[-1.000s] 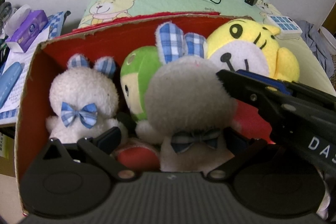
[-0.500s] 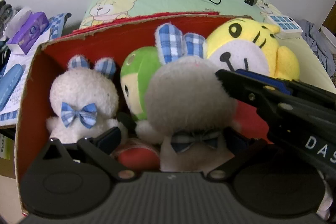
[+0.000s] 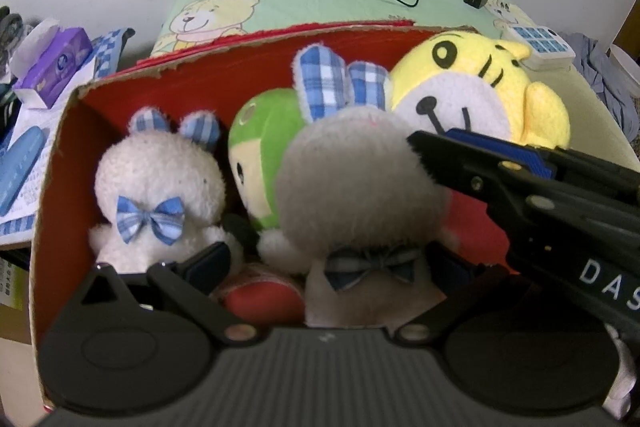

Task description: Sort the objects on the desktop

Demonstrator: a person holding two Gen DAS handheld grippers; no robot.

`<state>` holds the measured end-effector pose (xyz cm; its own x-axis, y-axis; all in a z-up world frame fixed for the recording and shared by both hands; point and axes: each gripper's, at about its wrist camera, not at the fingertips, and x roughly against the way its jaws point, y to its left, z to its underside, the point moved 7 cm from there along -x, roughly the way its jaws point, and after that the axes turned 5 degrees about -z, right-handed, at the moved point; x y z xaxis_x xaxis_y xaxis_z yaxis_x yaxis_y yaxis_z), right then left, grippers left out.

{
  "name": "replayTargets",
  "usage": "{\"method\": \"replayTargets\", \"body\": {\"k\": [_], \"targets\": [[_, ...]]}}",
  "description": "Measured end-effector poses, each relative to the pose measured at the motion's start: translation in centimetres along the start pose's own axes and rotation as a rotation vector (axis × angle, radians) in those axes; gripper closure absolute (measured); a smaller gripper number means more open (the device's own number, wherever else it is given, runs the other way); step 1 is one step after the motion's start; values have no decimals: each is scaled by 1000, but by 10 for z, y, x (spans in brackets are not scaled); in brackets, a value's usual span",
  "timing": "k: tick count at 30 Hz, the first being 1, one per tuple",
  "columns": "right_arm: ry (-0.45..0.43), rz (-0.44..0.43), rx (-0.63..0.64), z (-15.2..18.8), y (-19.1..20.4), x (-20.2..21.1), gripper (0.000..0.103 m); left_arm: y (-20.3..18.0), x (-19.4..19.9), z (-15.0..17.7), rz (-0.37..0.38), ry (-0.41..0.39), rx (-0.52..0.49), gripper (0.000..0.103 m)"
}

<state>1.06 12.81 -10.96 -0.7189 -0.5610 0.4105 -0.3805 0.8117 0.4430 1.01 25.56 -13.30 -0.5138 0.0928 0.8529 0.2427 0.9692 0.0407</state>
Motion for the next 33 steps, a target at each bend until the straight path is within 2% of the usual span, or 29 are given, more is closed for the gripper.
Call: {"method": "replayTargets", "body": {"k": [8, 13, 18, 22, 33], "targets": [[17, -29, 24, 1, 0, 2, 76, -2, -3, 2, -28, 15, -1, 0], [54, -62, 27, 0, -1, 1, 79, -5, -5, 7, -64, 27, 45, 0], [86, -110, 54, 1, 0, 2, 79, -3, -15, 13, -84, 75, 129, 0], [100, -135, 51, 2, 1, 4, 79, -2, -12, 14, -117, 63, 144, 0], [137, -159, 68, 4, 2, 5, 79, -3, -11, 14, -135, 36, 147, 0]]}}
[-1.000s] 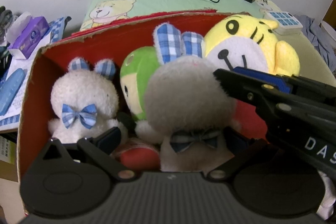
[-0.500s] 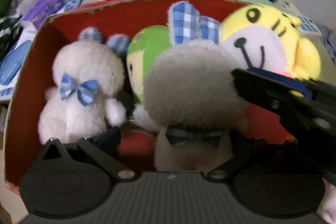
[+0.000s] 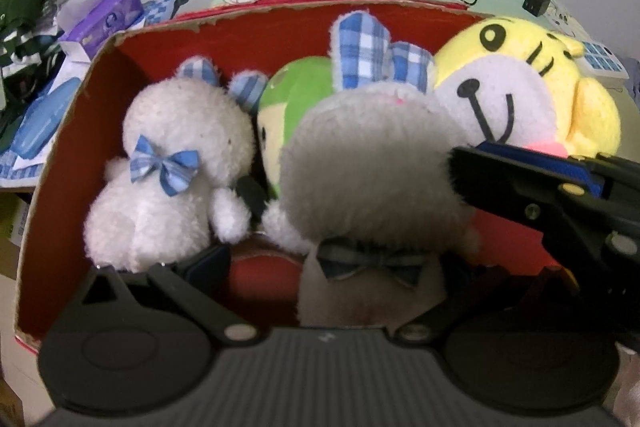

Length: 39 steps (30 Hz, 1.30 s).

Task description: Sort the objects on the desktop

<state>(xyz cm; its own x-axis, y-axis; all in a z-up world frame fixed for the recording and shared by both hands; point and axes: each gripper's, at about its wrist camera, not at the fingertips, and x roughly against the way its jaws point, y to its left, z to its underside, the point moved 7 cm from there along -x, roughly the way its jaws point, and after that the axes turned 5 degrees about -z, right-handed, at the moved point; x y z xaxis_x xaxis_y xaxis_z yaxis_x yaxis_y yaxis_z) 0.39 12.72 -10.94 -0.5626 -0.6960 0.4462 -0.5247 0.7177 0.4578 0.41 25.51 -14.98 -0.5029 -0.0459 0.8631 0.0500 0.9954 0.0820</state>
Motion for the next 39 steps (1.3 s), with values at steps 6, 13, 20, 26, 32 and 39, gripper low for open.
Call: {"method": "replayTargets", "body": {"k": [6, 13, 20, 26, 32, 39], "targets": [[21, -2, 0, -2, -2, 1, 77, 3, -1, -2, 18, 26, 25, 0], [8, 19, 13, -14, -5, 10, 65, 4, 16, -12, -16, -13, 3, 0], [-48, 1, -41, -21, -12, 27, 65, 4, 23, -15, -47, -8, -10, 0], [-66, 12, -68, -24, -22, 38, 65, 7, 37, -25, -61, -42, 4, 1], [-75, -11, -84, -26, -28, 48, 65, 4, 41, -27, -70, -41, 30, 1], [-94, -63, -105, -28, -35, 65, 65, -9, 49, -31, -97, -46, 56, 1]]}}
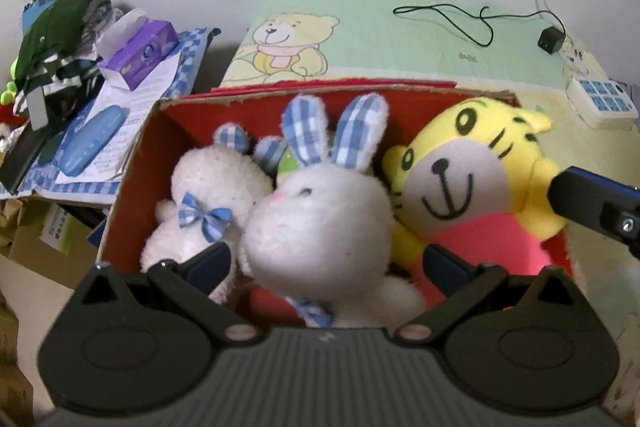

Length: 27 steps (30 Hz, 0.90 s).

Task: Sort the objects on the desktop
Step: 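Lift the right gripper out of the box toward the pink teddy bear, then grasp the pink teddy bear by its body with the right gripper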

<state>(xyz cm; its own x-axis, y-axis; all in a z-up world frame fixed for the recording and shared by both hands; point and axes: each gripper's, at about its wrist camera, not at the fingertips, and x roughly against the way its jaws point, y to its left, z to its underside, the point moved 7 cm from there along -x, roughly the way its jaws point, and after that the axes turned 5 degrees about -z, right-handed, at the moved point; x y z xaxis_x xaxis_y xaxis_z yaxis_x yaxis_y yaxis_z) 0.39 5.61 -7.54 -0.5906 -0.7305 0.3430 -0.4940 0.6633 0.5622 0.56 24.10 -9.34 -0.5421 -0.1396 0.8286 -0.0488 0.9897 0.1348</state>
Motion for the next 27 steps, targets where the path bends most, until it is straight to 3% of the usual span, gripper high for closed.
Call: {"method": "replayTargets", "body": {"k": [7, 13, 19, 22, 27], "targets": [[-63, -9, -72, -18, -32, 32, 65, -17, 17, -10, -19, -37, 33, 1], [-54, 76, -115, -20, -81, 51, 63, -47, 37, -23, 33, -103, 48, 2], [11, 129, -163, -10, -128, 54, 63, -101, 57, -28, 145, -211, -22, 3], [58, 136, -204, -2, -152, 45, 63, -129, 53, -24, 199, -213, -67, 6], [147, 68, -257, 10, -170, 22, 63, -148, 45, -18, 254, -189, -75, 7]]}}
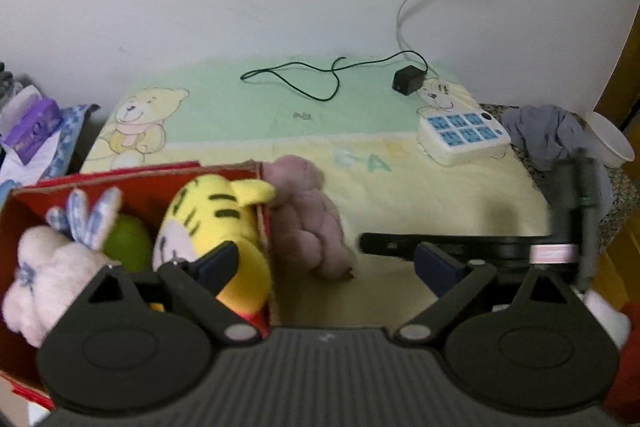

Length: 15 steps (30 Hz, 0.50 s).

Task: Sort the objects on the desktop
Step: 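Grasp the pink teddy bear by its body with the right gripper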

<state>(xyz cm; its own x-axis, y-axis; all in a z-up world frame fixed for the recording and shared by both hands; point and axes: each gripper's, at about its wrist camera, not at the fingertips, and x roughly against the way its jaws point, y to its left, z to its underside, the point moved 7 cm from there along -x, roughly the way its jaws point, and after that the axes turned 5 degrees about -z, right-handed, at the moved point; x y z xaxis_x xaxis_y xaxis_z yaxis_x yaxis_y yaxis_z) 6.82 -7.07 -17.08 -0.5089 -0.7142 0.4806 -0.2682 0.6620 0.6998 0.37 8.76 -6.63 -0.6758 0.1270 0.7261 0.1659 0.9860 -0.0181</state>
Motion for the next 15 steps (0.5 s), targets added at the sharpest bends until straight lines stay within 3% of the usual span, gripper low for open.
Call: {"method": "replayTargets", "body": {"k": [11, 15], "targets": [[134, 21, 127, 13, 1, -52, 65, 2, -2, -6, 14, -5, 66, 7], [123, 14, 181, 15, 1, -56, 70, -4, -4, -15, 29, -7, 57, 7]]}}
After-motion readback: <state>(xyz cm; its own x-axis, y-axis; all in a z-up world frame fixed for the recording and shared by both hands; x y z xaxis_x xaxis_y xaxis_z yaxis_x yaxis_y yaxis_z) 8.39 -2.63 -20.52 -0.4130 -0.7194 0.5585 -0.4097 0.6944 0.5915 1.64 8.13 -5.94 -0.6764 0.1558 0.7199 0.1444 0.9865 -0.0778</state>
